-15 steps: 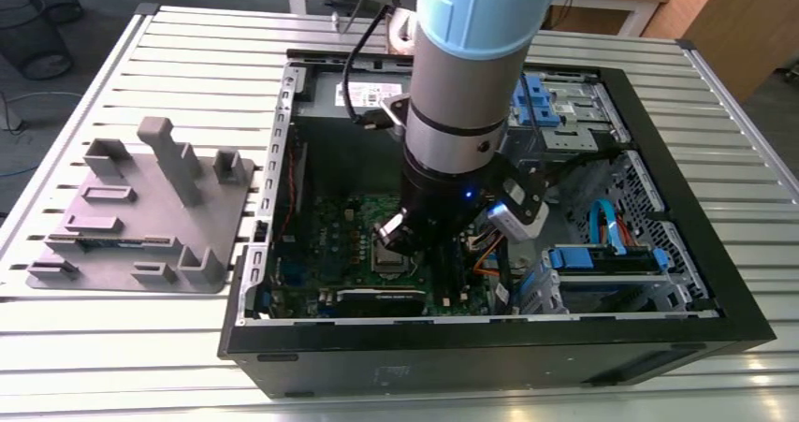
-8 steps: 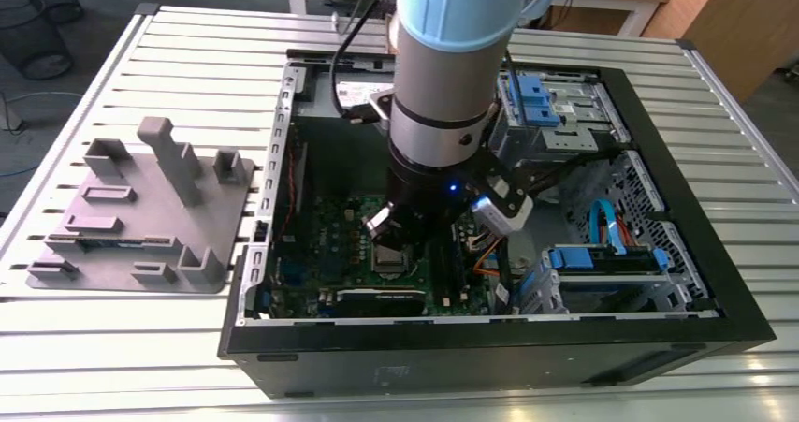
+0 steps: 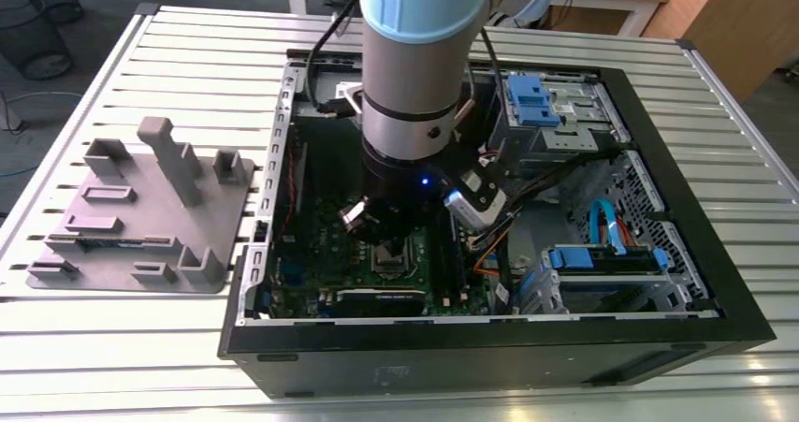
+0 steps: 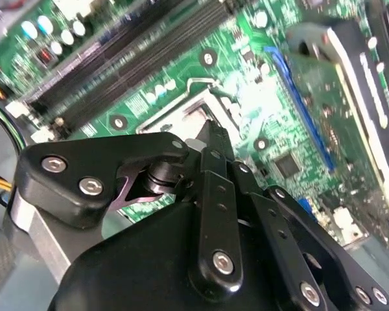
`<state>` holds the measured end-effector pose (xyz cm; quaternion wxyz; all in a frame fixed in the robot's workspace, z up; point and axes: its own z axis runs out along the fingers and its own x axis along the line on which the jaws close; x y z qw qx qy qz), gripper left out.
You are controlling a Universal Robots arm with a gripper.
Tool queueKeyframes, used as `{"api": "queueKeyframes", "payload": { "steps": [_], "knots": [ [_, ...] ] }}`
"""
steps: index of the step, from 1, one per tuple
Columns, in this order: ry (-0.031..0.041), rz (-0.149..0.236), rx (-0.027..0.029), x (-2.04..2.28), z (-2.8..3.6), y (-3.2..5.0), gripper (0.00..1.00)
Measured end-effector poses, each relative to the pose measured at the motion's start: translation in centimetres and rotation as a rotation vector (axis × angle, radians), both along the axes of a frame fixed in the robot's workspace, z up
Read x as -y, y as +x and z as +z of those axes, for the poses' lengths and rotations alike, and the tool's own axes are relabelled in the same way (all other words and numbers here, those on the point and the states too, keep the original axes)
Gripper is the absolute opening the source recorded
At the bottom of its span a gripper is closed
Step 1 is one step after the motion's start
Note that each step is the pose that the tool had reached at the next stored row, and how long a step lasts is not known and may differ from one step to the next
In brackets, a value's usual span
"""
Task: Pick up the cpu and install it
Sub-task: 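Install the first cpu locking lever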
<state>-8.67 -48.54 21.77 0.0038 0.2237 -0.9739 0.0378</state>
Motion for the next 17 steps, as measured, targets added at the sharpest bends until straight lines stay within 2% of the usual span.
{"api": "queueKeyframes", "payload": {
  "steps": [4,10,17],
  "knots": [
    [-0.0003,-0.001,0.001,-0.05,0.13,-0.19,0.11],
    [0.0001,-0.001,0.0015,-0.12,1.51,-0.19,0.11],
    [0.0001,-0.001,0.0023,-0.13,1.62,-0.19,0.11]
  ]
}}
